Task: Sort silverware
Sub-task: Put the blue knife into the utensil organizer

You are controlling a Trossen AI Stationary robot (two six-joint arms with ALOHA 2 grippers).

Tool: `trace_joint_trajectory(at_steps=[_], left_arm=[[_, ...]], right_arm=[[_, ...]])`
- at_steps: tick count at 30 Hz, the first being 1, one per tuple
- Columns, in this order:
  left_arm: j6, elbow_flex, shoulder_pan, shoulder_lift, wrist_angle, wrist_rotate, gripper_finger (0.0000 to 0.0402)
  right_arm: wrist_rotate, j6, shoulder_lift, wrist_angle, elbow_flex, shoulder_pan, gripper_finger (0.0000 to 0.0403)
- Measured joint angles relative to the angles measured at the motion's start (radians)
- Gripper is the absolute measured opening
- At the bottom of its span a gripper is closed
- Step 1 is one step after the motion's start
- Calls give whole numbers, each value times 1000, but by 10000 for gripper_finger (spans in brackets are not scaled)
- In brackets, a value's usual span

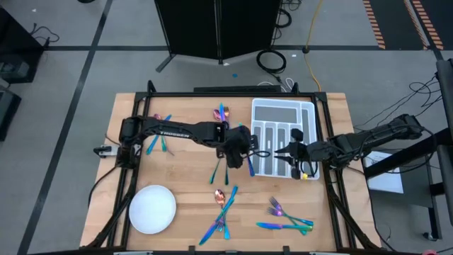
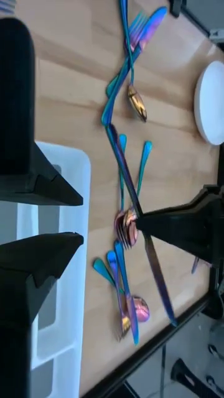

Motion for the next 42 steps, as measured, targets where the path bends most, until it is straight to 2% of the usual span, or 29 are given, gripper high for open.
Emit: trace_joint_trajectory(at_steps=[6, 12, 21, 34, 42], left_arm=[[79, 0, 49, 0, 80, 90, 40], [135, 0, 99, 56, 168, 176, 40], [189, 0, 124, 166, 241, 188, 40], [211, 1, 131, 204, 284, 289, 40], [208, 0, 133, 220, 298, 286, 40]], right_arm=[[38, -36, -4, 2, 0, -1, 68], [80, -88, -12, 3, 0, -23, 68], [77, -119, -48, -8, 0, -87, 68], [76, -123, -45, -12, 0, -99, 68], [75, -130, -46, -14, 0, -100, 68]])
